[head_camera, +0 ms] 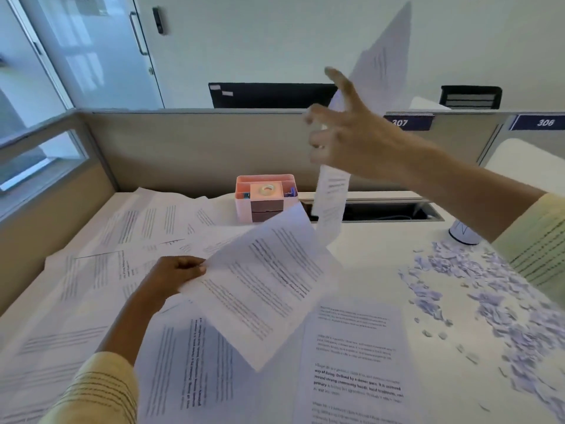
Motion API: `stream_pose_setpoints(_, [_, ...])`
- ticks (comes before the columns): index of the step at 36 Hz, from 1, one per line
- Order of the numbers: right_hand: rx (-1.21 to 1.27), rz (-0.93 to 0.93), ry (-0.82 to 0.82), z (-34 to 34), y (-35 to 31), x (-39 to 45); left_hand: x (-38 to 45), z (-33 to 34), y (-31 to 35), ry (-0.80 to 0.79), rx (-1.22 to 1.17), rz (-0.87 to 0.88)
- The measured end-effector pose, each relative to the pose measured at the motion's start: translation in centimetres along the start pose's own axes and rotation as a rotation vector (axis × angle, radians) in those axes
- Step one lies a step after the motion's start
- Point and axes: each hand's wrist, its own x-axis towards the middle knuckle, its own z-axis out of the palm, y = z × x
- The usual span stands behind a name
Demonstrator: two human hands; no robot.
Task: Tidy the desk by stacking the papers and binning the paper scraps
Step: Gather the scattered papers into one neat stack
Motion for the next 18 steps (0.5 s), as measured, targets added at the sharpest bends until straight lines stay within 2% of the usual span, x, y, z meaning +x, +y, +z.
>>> stream_pose_setpoints(4, [-0.001,-0.243,0.203,-0.7,-5.0,1.0,-0.2,0.6,0.1,-0.199,0.224,-0.037])
stream_pose_setpoints(8, [0.039,-0.399,0.292,-1.4,-11.2,0.6,0.0,2.4,-0.1,-0.293,0.308,-0.053])
stream_pose_setpoints(13, [0.311,-0.533,0.332,-0.4,-20.6,-1.8,0.2,4.7,-1.4,-0.250,0.110,-0.094])
stream_pose_setpoints(16, [0.546,-0.525,0.317,0.6,-26.0,-4.3,0.0,5.1,-2.8,-0.181,-0.125,-0.202])
stream_pose_setpoints(18, [0.613,-0.529,0.282,1.0,-28.9,-5.8,-0.2,5.1,-3.9,-0.125,-0.341,-0.296])
